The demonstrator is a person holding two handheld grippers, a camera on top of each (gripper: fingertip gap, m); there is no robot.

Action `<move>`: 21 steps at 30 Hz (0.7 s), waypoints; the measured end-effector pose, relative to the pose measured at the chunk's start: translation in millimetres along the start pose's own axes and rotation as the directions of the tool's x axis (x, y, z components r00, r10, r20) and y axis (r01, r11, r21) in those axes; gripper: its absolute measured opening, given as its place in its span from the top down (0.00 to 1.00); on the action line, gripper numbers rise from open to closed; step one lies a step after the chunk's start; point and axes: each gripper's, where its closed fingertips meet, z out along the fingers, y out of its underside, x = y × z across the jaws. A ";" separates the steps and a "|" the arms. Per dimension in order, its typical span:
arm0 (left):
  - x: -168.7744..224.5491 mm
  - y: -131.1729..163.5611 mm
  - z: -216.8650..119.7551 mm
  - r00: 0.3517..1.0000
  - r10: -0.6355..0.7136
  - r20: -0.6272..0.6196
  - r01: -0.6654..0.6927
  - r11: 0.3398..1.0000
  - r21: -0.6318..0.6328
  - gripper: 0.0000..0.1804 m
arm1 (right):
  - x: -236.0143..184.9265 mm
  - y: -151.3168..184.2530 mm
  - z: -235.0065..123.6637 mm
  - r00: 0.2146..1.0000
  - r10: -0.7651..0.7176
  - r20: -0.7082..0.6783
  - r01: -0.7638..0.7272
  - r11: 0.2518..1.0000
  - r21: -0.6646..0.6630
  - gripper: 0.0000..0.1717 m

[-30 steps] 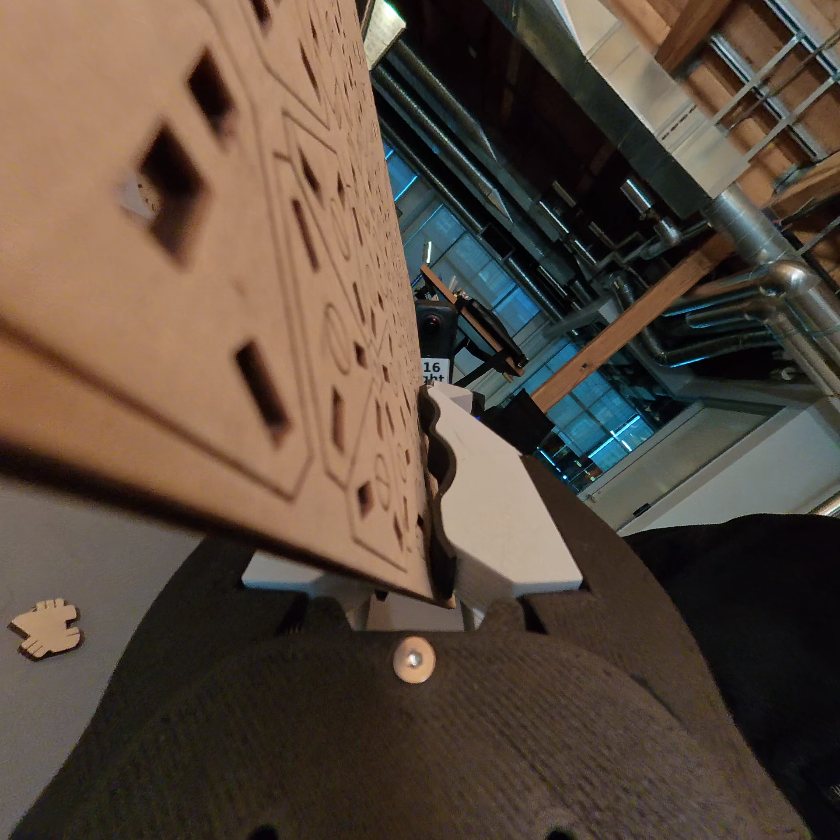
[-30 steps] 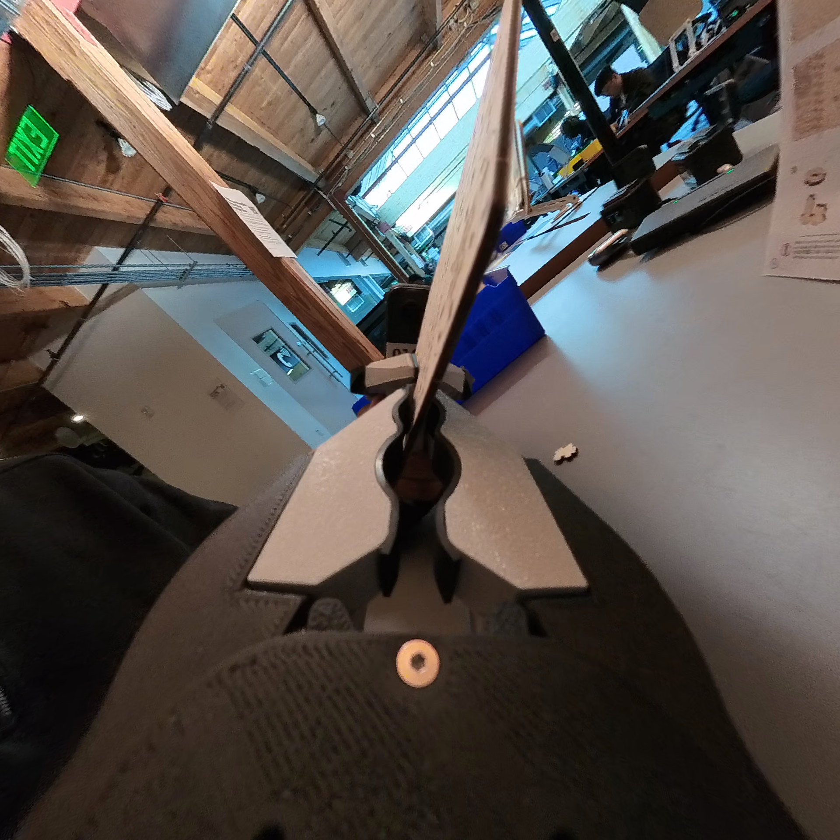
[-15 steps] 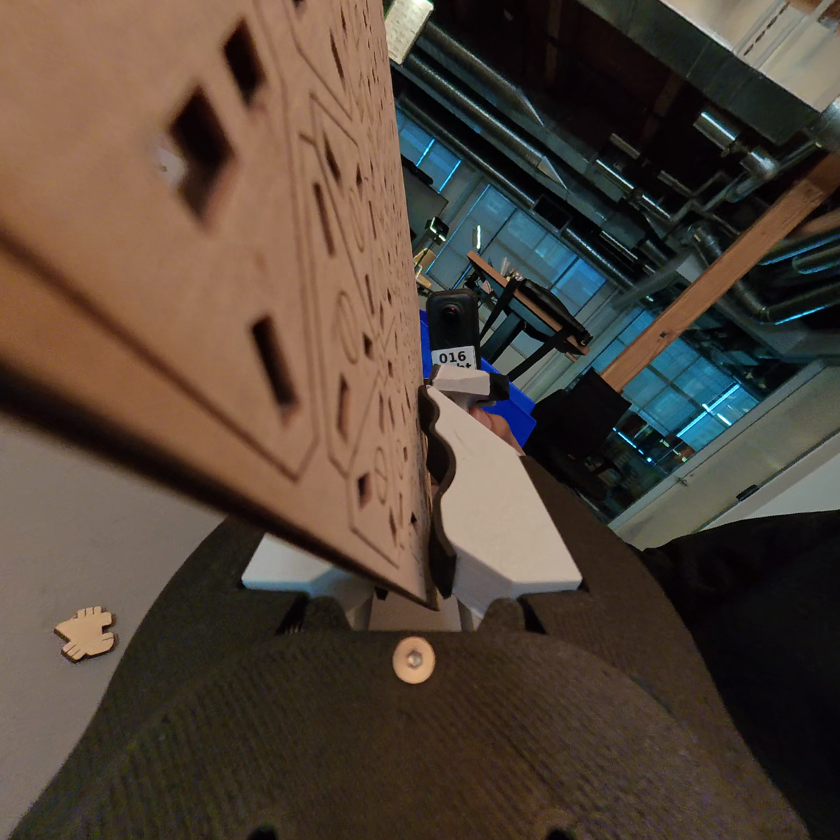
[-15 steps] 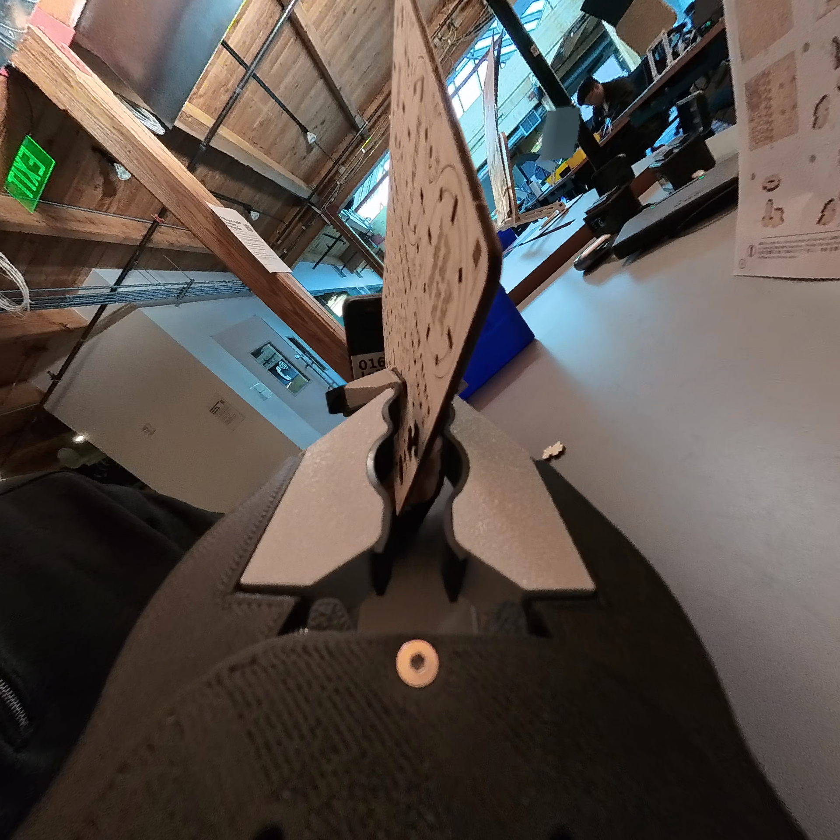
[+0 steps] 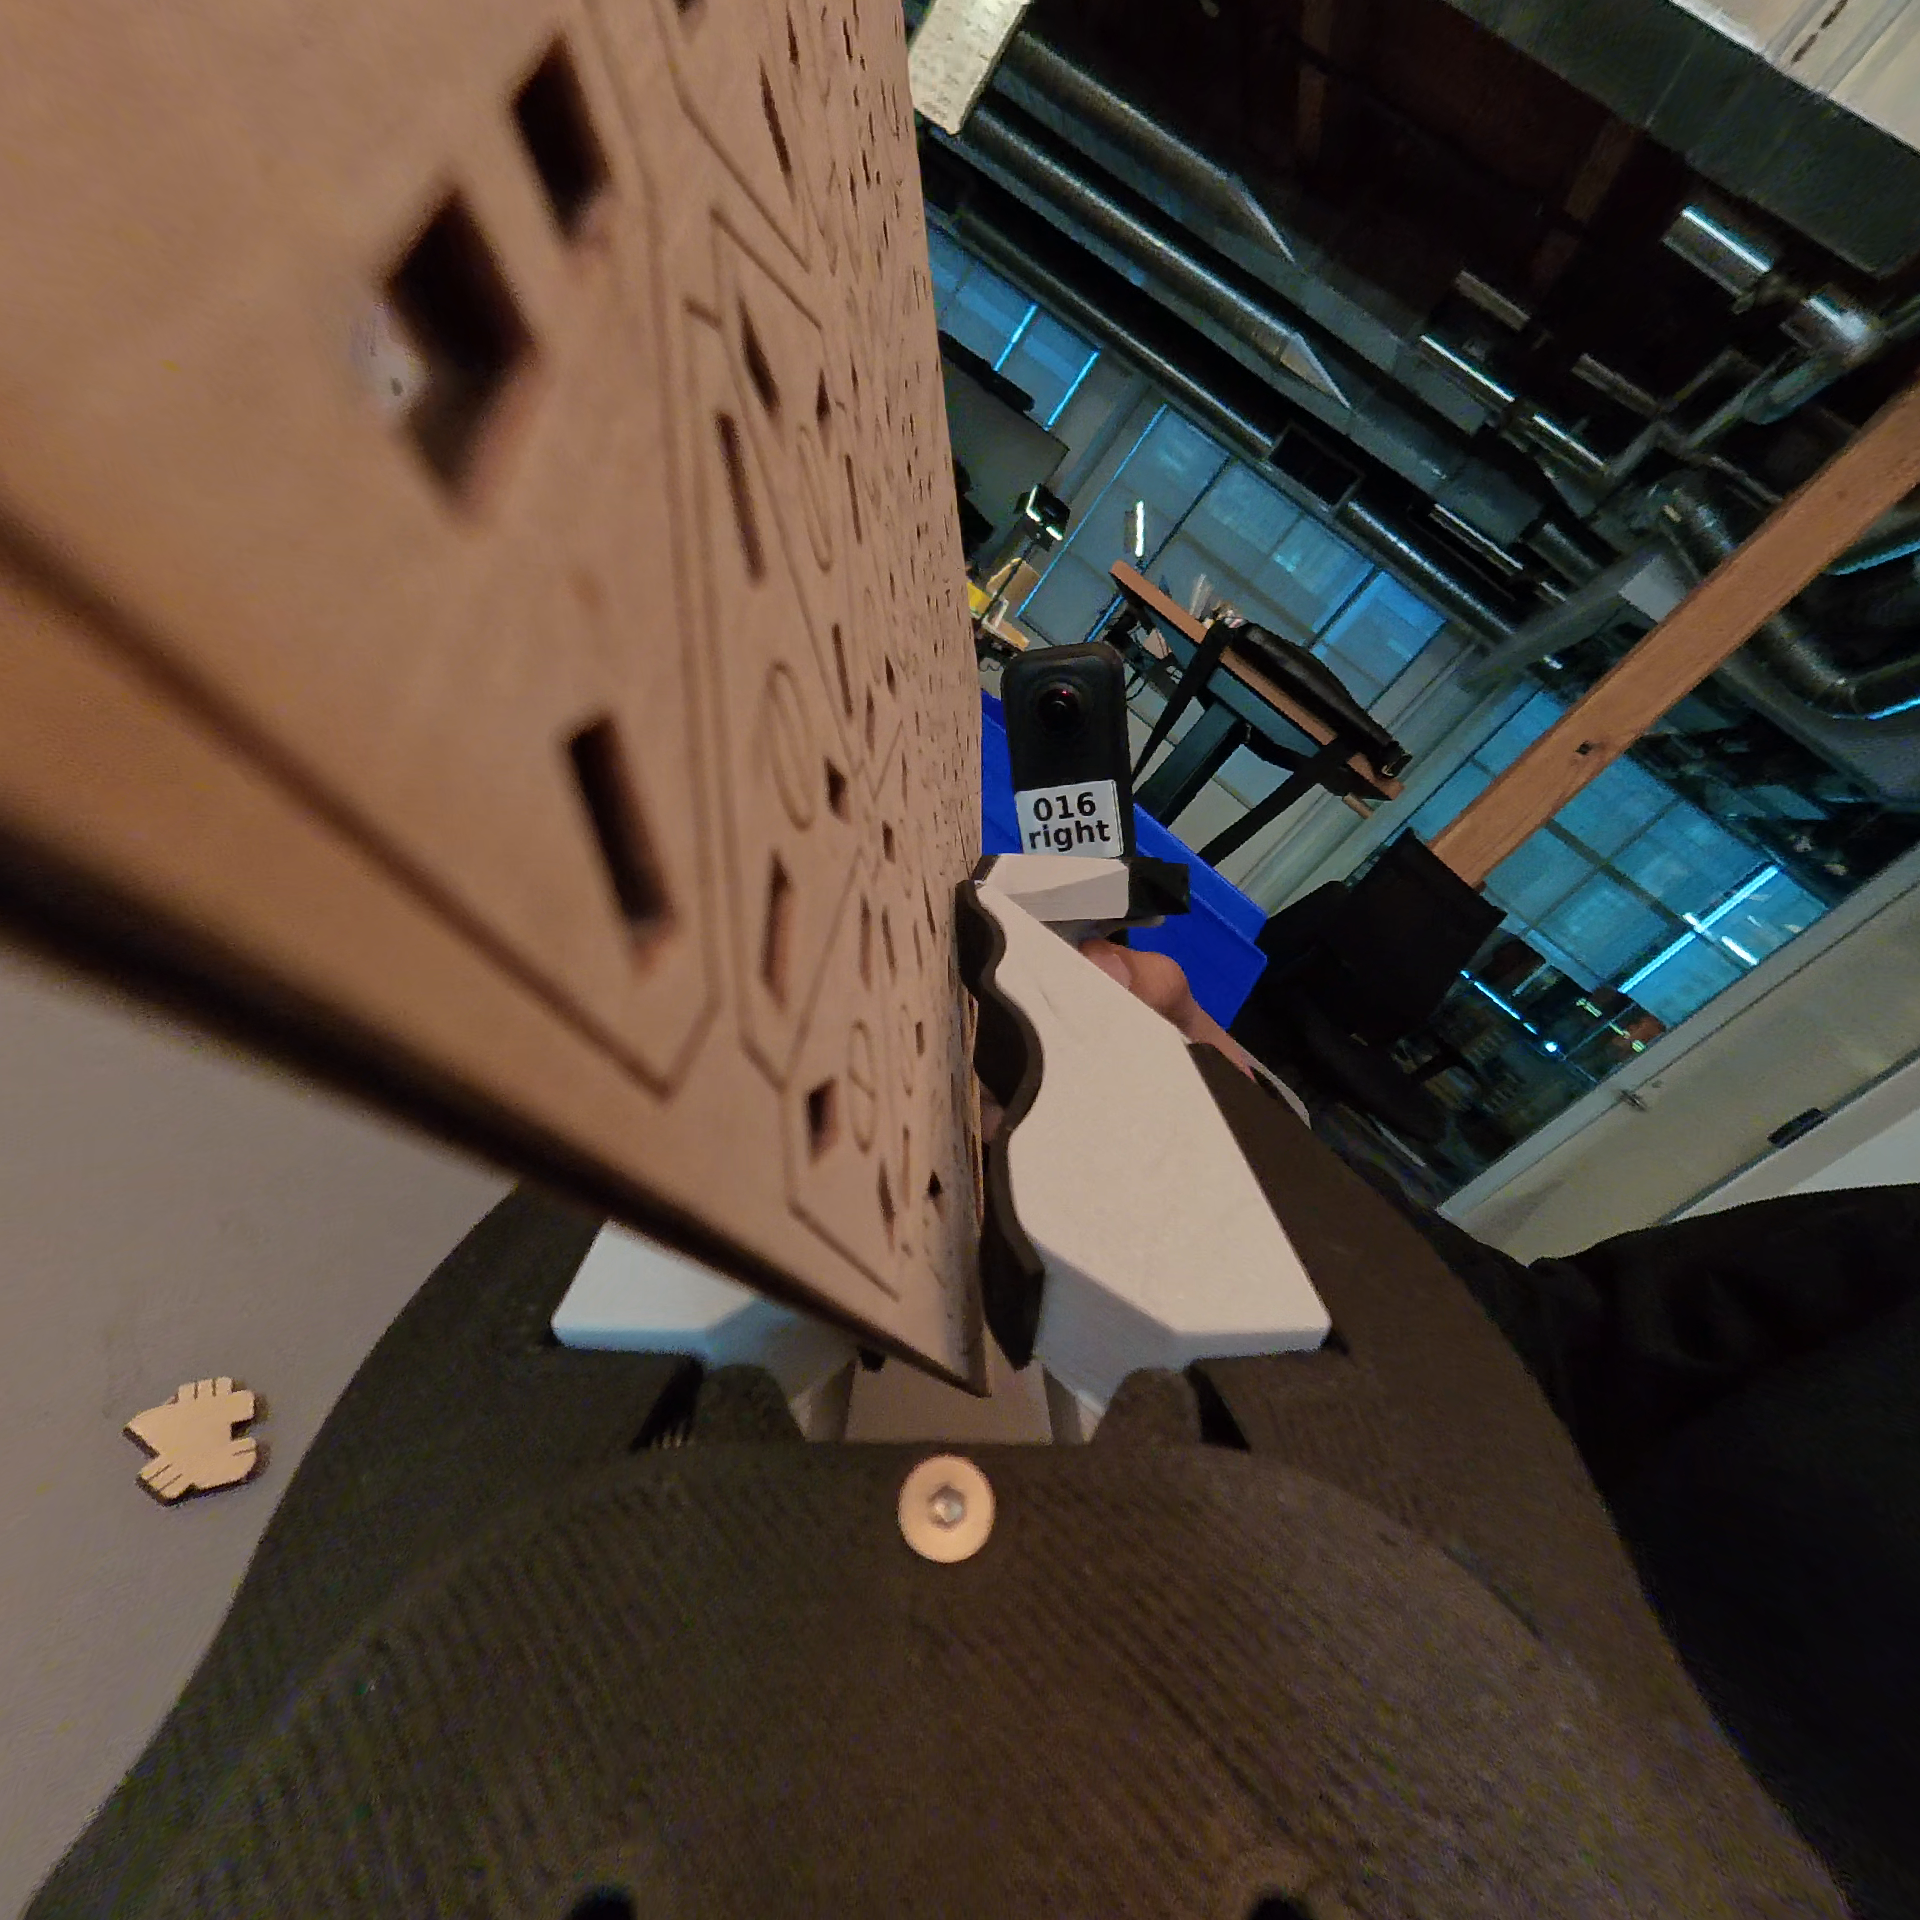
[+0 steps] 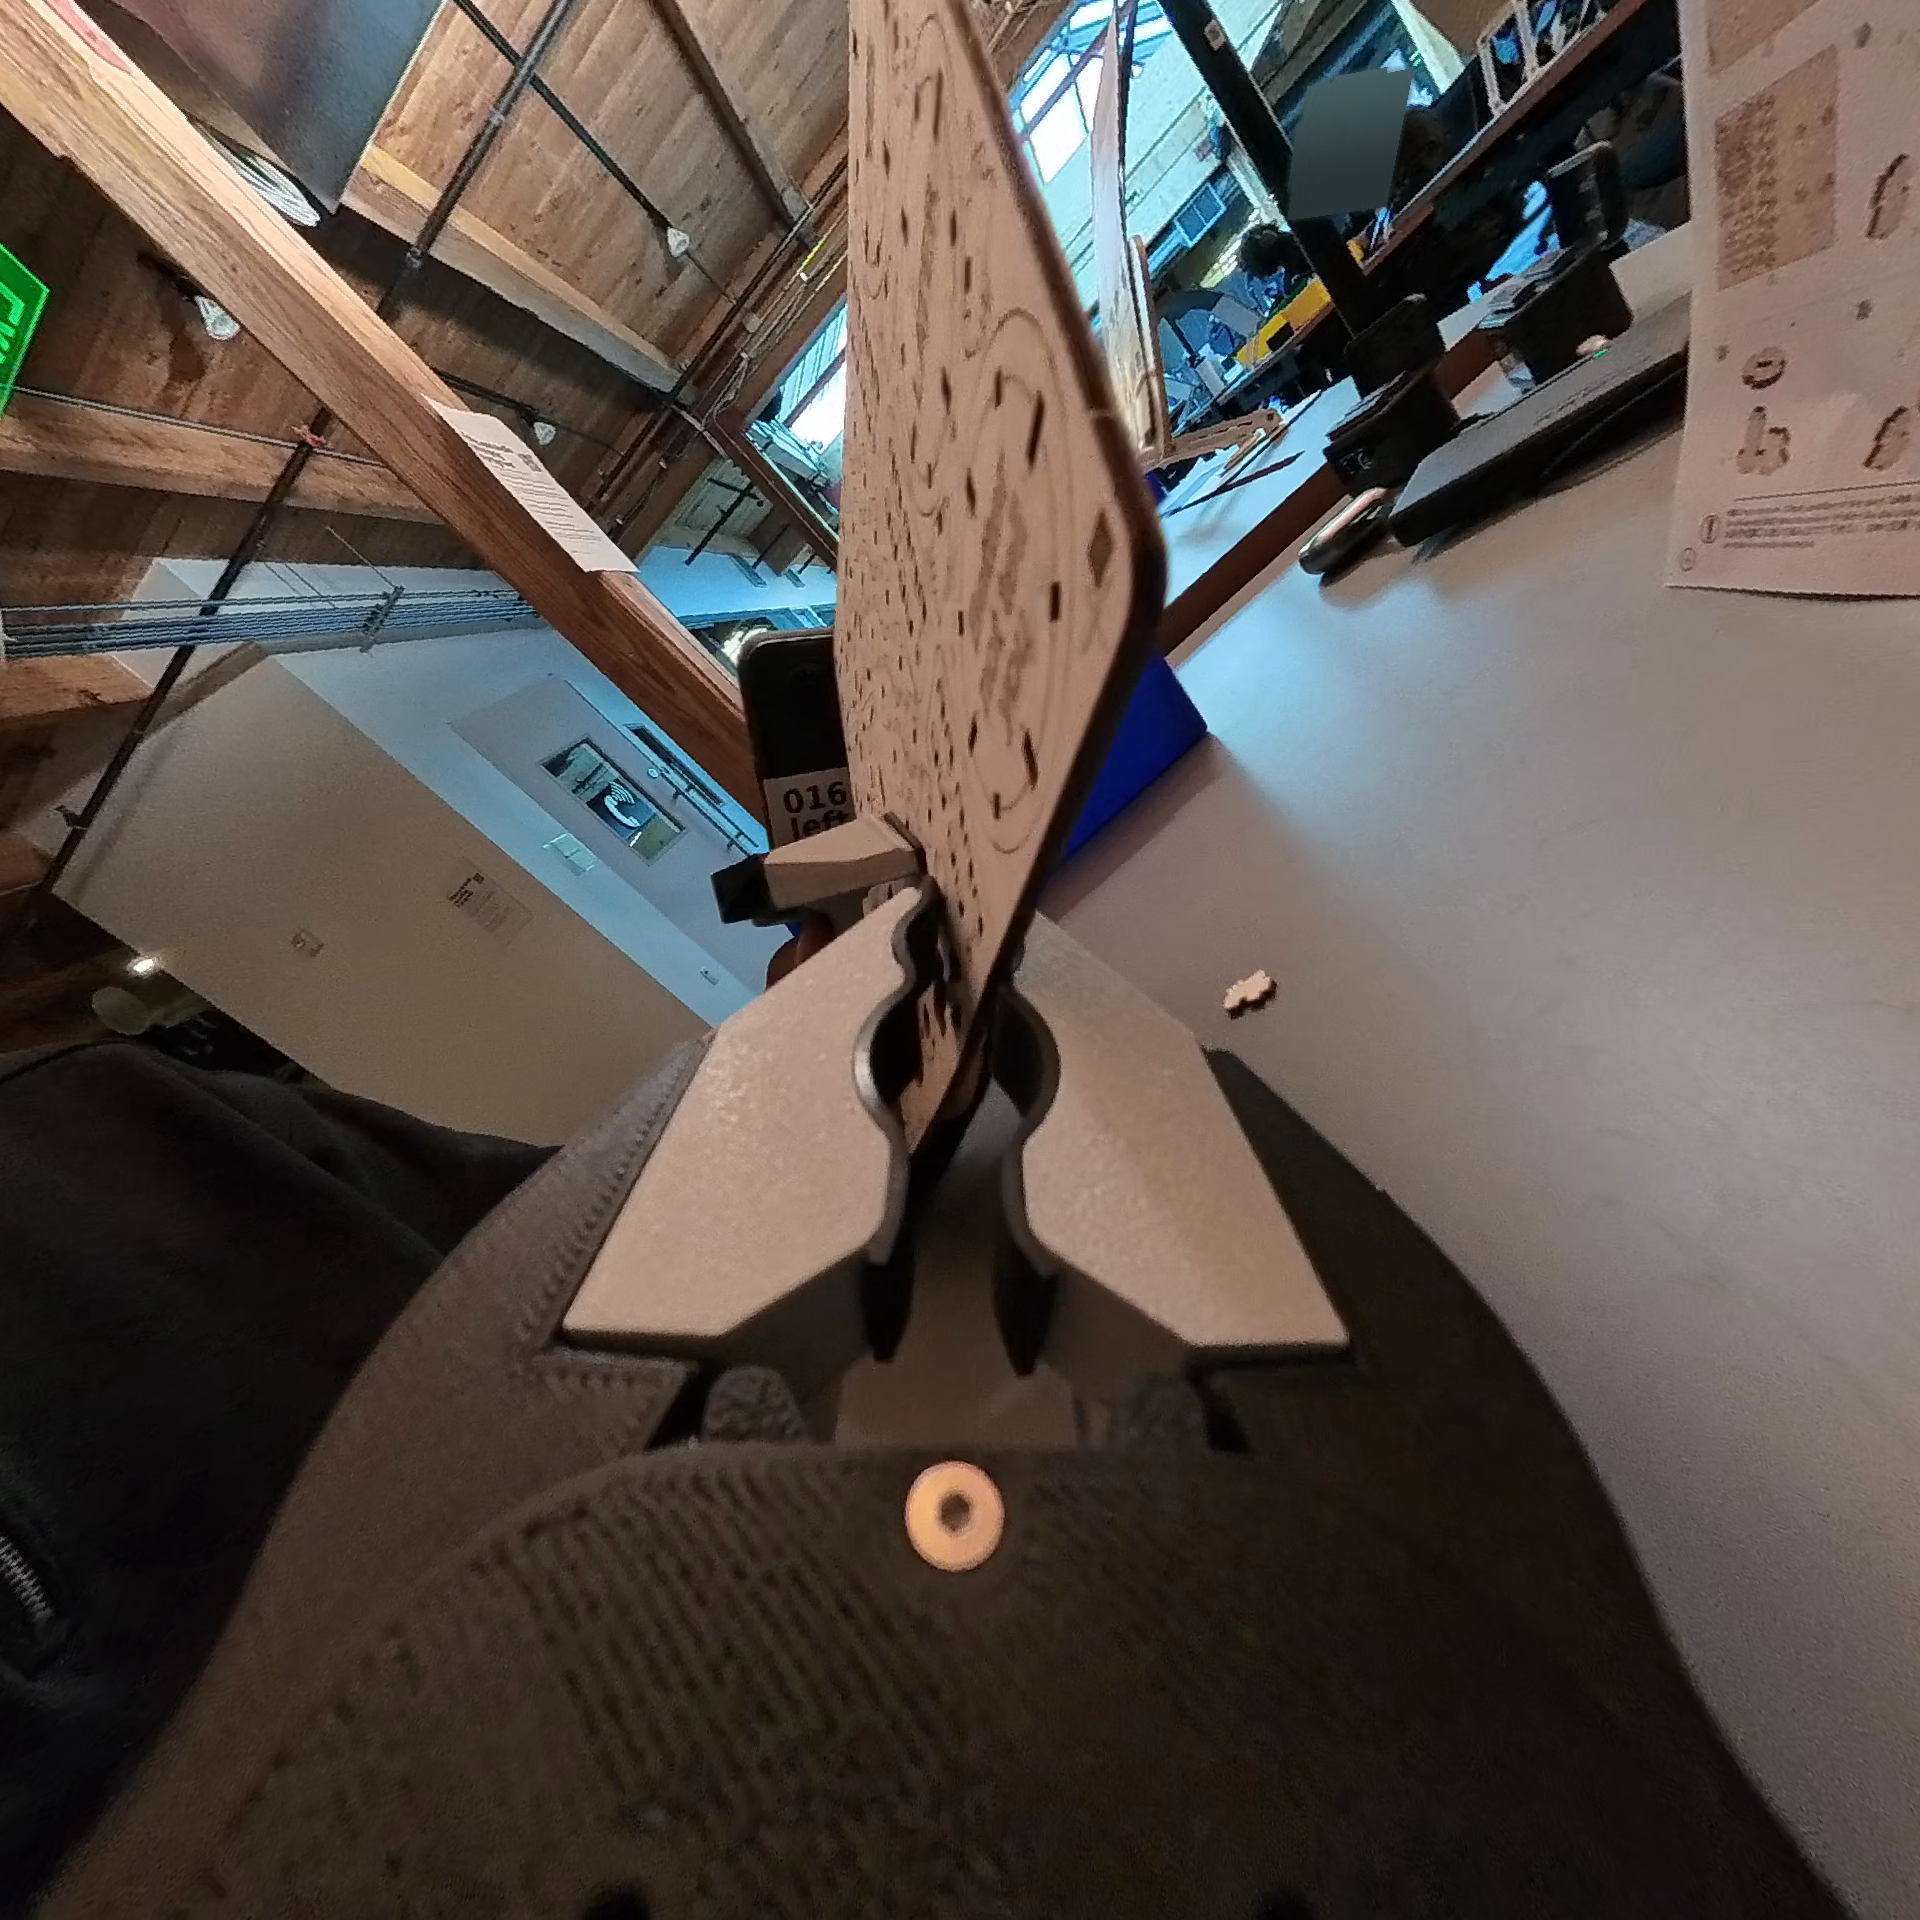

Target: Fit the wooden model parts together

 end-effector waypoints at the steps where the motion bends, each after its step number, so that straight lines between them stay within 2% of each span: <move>1: -0.5 0.4 0.3 1.000 -0.005 0.003 0.005 1.000 -0.001 1.00 | 0.6 0.1 -0.4 1.000 0.005 -0.004 -0.005 1.000 0.001 0.98; 11: -5.3 1.5 -0.2 0.997 -0.083 -0.003 0.083 0.996 0.008 1.00 | 4.6 0.6 0.9 0.999 0.016 -0.050 -0.016 1.000 0.004 0.98; 21: -7.0 1.9 -0.5 0.999 -0.049 0.020 0.049 0.999 0.000 0.99 | 6.6 0.4 1.7 0.997 0.057 -0.051 -0.056 0.998 0.028 0.98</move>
